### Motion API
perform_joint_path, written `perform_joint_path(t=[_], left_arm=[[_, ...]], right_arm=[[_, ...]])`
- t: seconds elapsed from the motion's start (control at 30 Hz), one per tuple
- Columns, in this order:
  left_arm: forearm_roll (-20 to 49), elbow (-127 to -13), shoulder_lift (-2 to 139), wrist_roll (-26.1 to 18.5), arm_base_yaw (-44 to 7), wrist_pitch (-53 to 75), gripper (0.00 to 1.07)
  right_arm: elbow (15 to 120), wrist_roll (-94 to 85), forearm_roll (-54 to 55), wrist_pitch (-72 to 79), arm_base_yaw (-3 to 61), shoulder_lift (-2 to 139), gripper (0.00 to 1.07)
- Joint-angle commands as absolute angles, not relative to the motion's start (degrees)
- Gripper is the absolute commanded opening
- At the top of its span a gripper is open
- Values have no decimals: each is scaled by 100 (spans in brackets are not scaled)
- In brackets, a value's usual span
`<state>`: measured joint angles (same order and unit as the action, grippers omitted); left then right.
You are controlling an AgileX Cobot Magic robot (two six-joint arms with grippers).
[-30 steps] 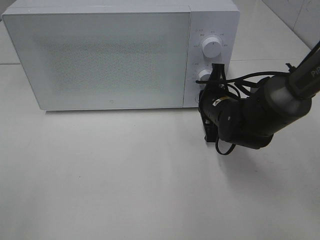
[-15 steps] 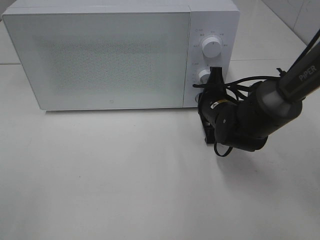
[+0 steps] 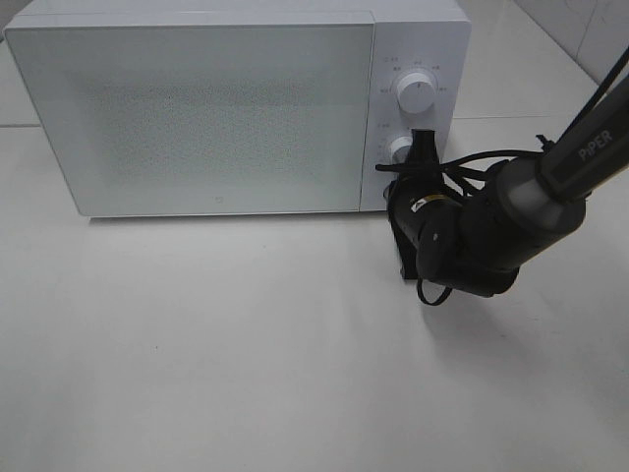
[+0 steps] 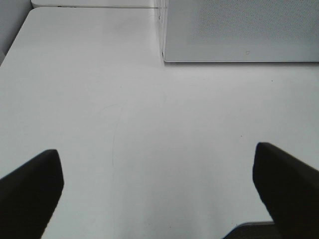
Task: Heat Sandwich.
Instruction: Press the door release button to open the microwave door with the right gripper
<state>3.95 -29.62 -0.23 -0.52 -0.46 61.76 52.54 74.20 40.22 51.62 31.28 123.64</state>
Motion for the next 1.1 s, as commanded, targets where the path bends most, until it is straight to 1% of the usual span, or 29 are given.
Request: perform_joint_path(t=[0.03, 0.17, 0.33, 1.1], left_arm=[[395, -2951, -63, -52, -6, 6136, 98], [395, -2951, -63, -52, -6, 6136, 98], [395, -2951, -63, -57, -6, 6136, 98], [395, -2951, -63, -57, -6, 6136, 98]], right_arm=[[5621, 7265, 3764, 6119, 2945, 12284, 0], [6033, 7042, 3558, 6205, 2710, 12387, 0], [6228, 7070, 3495, 6194, 2664, 12445, 0], [6222, 7047, 3489, 5976, 2664, 12445, 0]])
